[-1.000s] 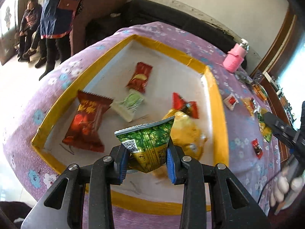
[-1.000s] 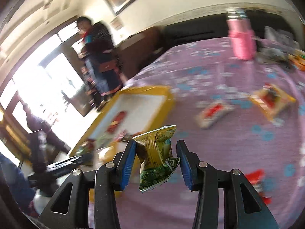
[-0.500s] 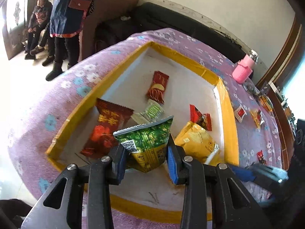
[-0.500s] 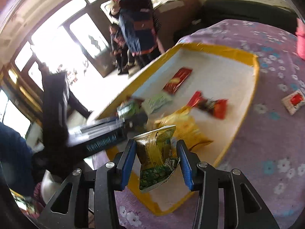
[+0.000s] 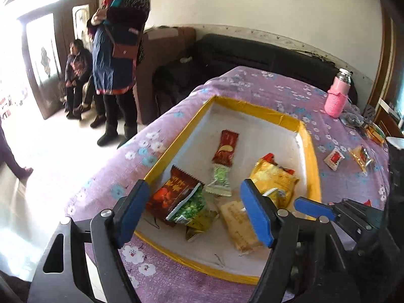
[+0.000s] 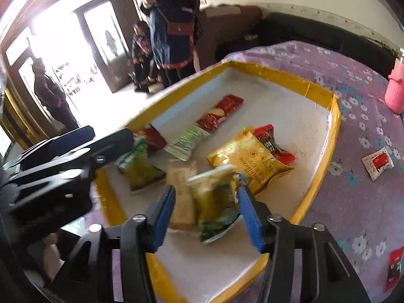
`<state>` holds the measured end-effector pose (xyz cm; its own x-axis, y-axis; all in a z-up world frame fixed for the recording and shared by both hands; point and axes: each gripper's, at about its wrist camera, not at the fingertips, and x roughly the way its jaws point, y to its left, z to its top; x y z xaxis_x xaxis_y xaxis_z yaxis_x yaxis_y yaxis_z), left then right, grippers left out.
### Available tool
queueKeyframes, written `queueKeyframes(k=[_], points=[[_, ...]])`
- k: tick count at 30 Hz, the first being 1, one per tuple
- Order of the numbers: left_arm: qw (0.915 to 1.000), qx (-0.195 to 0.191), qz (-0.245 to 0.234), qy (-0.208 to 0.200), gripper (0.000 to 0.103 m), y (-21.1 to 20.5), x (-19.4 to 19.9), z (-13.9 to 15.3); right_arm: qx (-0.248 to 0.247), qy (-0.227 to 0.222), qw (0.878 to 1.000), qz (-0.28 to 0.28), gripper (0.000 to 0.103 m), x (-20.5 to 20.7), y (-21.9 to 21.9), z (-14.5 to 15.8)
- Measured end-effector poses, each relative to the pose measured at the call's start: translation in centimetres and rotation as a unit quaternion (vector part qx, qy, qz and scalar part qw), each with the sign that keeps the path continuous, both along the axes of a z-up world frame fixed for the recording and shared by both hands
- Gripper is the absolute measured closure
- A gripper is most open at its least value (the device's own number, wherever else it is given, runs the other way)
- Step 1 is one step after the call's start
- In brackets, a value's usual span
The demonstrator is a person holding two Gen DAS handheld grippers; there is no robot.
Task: Organize snacks
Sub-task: 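Carry both green snack bags over the tray and open both tools to drop them, then grasp the white-and-red packet with the left tool while the right tool grasps a red chocolate candy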
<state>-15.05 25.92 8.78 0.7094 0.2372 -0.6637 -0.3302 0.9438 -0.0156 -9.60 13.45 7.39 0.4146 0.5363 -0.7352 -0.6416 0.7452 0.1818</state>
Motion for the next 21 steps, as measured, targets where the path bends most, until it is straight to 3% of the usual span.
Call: queueKeyframes(k=[5, 21], points=[[0.9997, 0.012, -0.018, -0.009, 0.028, -1.7, -0.1, 0.8, 0.02, -0.018, 0.999, -0.023, 0.041, -1.3, -2.2, 0.9], [0.9984, 0.028, -0.049, 0.005, 0.028, -5.6, 0.3, 0.9, 0.059, 0.017, 0.989, -0.133, 0.04, 0.4, -12.9, 0.0]])
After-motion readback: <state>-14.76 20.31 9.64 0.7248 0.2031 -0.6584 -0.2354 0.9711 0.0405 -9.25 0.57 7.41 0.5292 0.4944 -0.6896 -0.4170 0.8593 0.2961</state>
